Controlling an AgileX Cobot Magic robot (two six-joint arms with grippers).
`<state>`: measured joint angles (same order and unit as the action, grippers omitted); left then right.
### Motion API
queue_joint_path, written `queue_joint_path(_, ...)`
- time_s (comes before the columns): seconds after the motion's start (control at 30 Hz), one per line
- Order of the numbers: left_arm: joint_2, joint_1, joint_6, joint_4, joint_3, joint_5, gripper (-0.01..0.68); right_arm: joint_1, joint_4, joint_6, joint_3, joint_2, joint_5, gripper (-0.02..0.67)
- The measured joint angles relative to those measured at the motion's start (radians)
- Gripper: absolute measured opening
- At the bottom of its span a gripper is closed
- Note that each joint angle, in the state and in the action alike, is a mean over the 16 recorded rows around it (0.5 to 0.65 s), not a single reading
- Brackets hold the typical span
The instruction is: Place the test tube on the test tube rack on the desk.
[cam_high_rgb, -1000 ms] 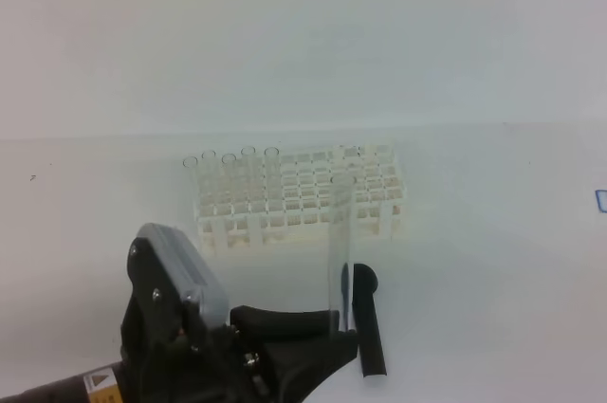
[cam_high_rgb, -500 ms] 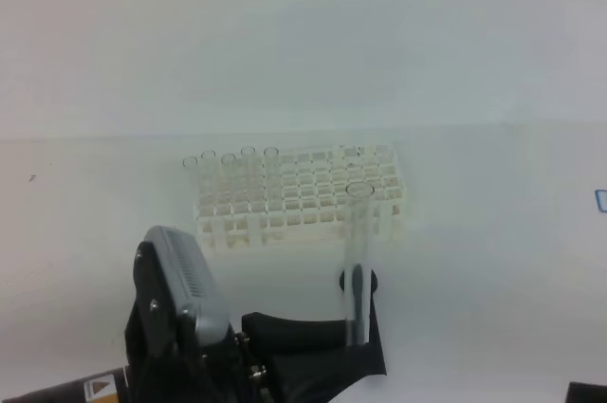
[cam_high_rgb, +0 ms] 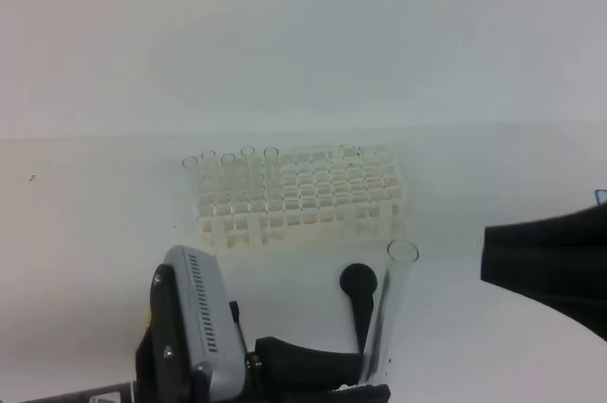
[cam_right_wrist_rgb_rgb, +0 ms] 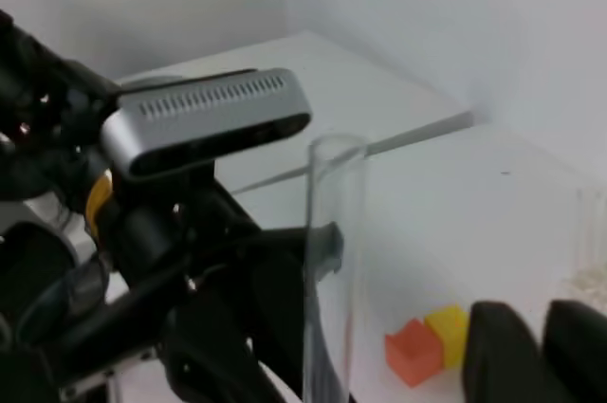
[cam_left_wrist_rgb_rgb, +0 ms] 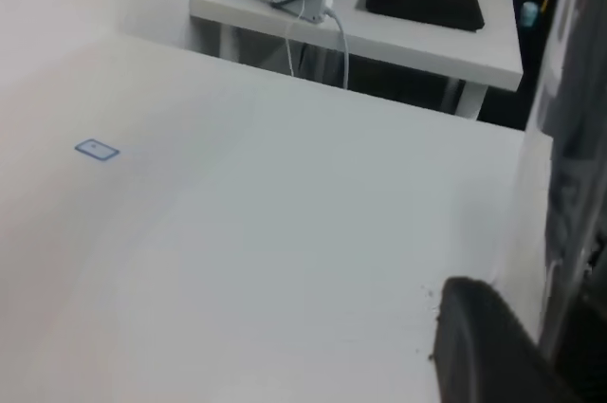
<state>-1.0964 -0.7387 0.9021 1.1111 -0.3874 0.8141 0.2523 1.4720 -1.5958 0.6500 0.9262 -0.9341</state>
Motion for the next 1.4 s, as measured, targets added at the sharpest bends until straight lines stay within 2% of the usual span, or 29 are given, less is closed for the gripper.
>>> queue_joint_path(0.27,0.0,0.0,-0.07,-0.126,0.0,-0.014,0.0,0.013,0.019,-0.009,0.137,0.162,-0.074,0.265)
queue_joint_path(0.43,0.0,0.0,-0.094,-0.204,0.0,-0.019,0.0,0.047,0.02,-0.021,0.192,0.219,-0.087,0.323)
queue_joint_path(0.93,-0.025,0.0,-0.108,-0.186,0.0,-0.016,0.014,0.216,0.09,-0.097,0.231,0.356,0.021,0.338)
queue_joint_path(1.4,-0.086,0.0,-0.107,-0.177,0.0,0.031,0.014,0.24,0.174,-0.12,0.244,0.397,0.043,0.322)
